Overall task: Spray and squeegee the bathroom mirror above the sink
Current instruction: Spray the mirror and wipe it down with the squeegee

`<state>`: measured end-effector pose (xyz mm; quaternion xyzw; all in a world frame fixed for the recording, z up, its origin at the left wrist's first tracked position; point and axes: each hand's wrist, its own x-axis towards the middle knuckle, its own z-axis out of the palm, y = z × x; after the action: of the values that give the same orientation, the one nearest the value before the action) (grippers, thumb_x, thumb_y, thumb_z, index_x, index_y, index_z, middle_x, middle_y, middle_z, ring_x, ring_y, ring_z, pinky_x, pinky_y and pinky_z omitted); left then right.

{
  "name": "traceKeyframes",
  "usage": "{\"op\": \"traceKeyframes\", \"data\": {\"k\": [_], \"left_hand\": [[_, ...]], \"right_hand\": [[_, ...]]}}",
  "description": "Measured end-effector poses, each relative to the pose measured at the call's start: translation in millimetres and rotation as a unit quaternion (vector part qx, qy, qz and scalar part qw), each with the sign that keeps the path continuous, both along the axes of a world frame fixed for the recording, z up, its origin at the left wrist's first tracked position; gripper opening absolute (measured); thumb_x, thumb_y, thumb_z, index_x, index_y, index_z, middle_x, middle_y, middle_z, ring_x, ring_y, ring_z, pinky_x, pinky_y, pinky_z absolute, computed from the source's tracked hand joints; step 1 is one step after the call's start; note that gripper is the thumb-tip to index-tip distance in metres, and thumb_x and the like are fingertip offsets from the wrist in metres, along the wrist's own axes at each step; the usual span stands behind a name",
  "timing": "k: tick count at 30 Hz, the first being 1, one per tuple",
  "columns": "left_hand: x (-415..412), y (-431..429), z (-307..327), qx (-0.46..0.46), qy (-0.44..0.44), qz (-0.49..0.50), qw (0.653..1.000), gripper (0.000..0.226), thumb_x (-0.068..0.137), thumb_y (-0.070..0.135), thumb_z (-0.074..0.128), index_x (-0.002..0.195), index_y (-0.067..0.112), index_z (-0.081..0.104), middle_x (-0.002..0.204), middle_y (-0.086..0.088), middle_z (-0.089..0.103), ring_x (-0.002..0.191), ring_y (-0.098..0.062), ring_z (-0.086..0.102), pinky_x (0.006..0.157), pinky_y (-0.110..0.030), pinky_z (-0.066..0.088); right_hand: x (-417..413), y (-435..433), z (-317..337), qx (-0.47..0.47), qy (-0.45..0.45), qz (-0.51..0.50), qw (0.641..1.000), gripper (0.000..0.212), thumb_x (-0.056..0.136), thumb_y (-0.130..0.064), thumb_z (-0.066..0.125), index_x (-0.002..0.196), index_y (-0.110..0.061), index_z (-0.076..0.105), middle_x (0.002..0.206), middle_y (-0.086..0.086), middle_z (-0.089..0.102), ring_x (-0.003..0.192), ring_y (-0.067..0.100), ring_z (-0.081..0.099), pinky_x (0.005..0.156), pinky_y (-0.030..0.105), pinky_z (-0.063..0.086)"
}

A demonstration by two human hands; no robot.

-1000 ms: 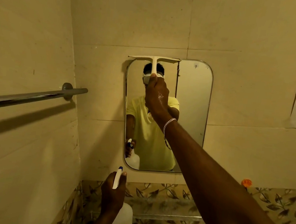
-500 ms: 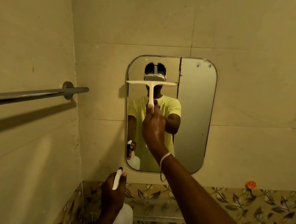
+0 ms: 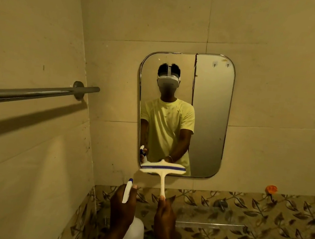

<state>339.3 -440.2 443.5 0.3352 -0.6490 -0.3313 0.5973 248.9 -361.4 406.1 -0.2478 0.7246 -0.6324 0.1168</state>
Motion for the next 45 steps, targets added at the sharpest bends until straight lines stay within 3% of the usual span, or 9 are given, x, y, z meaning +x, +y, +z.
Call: {"op": "traceKeyframes", "data": {"k": [3, 8, 12, 18, 25, 29, 32, 39, 45], "left_hand": [[4, 8, -2, 0.007, -0.004, 0.013, 1.000, 0.010, 0.088, 0.036, 0.067, 0.082, 0.040, 0.060, 0.071, 0.023, 0.060, 0.064, 0.001, 0.062, 0.044, -0.004, 0.043], [3, 0, -19, 0.034, -0.016, 0.049, 0.998, 0.017, 0.086, 0.017, 0.077, 0.101, 0.008, 0.074, 0.076, 0.031, 0.052, 0.068, 0.007, 0.053, 0.057, -0.008, 0.038], [-4, 5, -12, 0.020, -0.021, 0.000, 1.000, 0.012, 0.090, 0.024, 0.071, 0.100, 0.018, 0.073, 0.076, 0.022, 0.061, 0.068, 0.000, 0.062, 0.057, -0.010, 0.045], [-32, 20, 13, -0.042, 0.001, -0.068, 0.997, 0.011, 0.093, 0.038, 0.063, 0.085, 0.045, 0.061, 0.072, 0.018, 0.065, 0.077, 0.007, 0.065, 0.057, -0.003, 0.047], [-67, 34, 55, -0.094, 0.028, -0.095, 0.991, 0.019, 0.091, 0.051, 0.057, 0.093, 0.033, 0.063, 0.075, 0.022, 0.064, 0.076, 0.010, 0.065, 0.058, -0.003, 0.047], [-81, 43, 80, -0.104, 0.017, -0.110, 0.988, 0.013, 0.095, 0.042, 0.060, 0.092, 0.029, 0.063, 0.075, 0.012, 0.064, 0.074, 0.001, 0.065, 0.058, -0.018, 0.053], [-90, 50, 93, -0.093, 0.017, -0.130, 0.987, 0.013, 0.098, 0.035, 0.060, 0.096, 0.024, 0.066, 0.083, 0.001, 0.069, 0.078, -0.006, 0.066, 0.064, -0.028, 0.055], [-106, 75, 111, -0.102, 0.024, -0.160, 0.982, 0.021, 0.097, 0.042, 0.056, 0.102, 0.023, 0.064, 0.085, 0.005, 0.066, 0.080, 0.006, 0.063, 0.063, -0.009, 0.051], [-137, 101, 111, -0.126, 0.025, -0.174, 0.976, 0.032, 0.098, 0.043, 0.056, 0.103, 0.013, 0.068, 0.087, -0.004, 0.070, 0.079, -0.006, 0.067, 0.065, -0.021, 0.056]], "right_hand": [[6, 3, -19, 0.051, -0.025, -0.016, 0.998, 0.040, 0.112, -0.036, 0.038, 0.116, -0.011, 0.068, 0.098, 0.009, 0.072, 0.090, 0.021, 0.070, 0.081, 0.032, 0.057], [-1, 19, -12, 0.006, -0.069, -0.024, 0.997, 0.038, 0.110, -0.044, 0.039, 0.103, -0.022, 0.068, 0.086, 0.000, 0.069, 0.080, 0.012, 0.065, 0.062, 0.023, 0.046], [-16, 40, 1, -0.045, -0.054, -0.020, 0.997, 0.037, 0.107, -0.046, 0.043, 0.094, -0.022, 0.067, 0.074, 0.003, 0.065, 0.066, 0.016, 0.063, 0.058, 0.028, 0.049], [-40, 73, 30, -0.103, 0.013, 0.009, 0.995, 0.036, 0.109, -0.039, 0.043, 0.089, -0.017, 0.065, 0.066, -0.004, 0.056, 0.054, 0.001, 0.051, 0.052, 0.021, 0.043], [-72, 92, 67, -0.133, 0.094, -0.006, 0.987, 0.033, 0.111, -0.039, 0.042, 0.088, -0.026, 0.060, 0.067, -0.005, 0.056, 0.058, 0.008, 0.051, 0.056, 0.032, 0.043], [-86, 102, 86, -0.151, 0.109, -0.034, 0.982, 0.034, 0.111, -0.041, 0.043, 0.087, -0.028, 0.062, 0.067, 0.009, 0.059, 0.057, 0.011, 0.052, 0.051, 0.032, 0.042], [-92, 109, 95, -0.159, 0.118, -0.041, 0.979, 0.036, 0.111, -0.043, 0.042, 0.084, -0.027, 0.061, 0.062, 0.003, 0.055, 0.053, 0.013, 0.048, 0.049, 0.031, 0.038], [-106, 130, 107, -0.160, 0.137, -0.059, 0.976, 0.034, 0.109, -0.048, 0.040, 0.083, -0.033, 0.058, 0.062, 0.006, 0.054, 0.053, 0.019, 0.048, 0.046, 0.047, 0.043], [-131, 165, 105, -0.154, 0.153, -0.095, 0.972, 0.045, 0.106, -0.057, 0.037, 0.090, -0.021, 0.059, 0.067, 0.011, 0.059, 0.055, 0.022, 0.051, 0.051, 0.049, 0.047]]}}
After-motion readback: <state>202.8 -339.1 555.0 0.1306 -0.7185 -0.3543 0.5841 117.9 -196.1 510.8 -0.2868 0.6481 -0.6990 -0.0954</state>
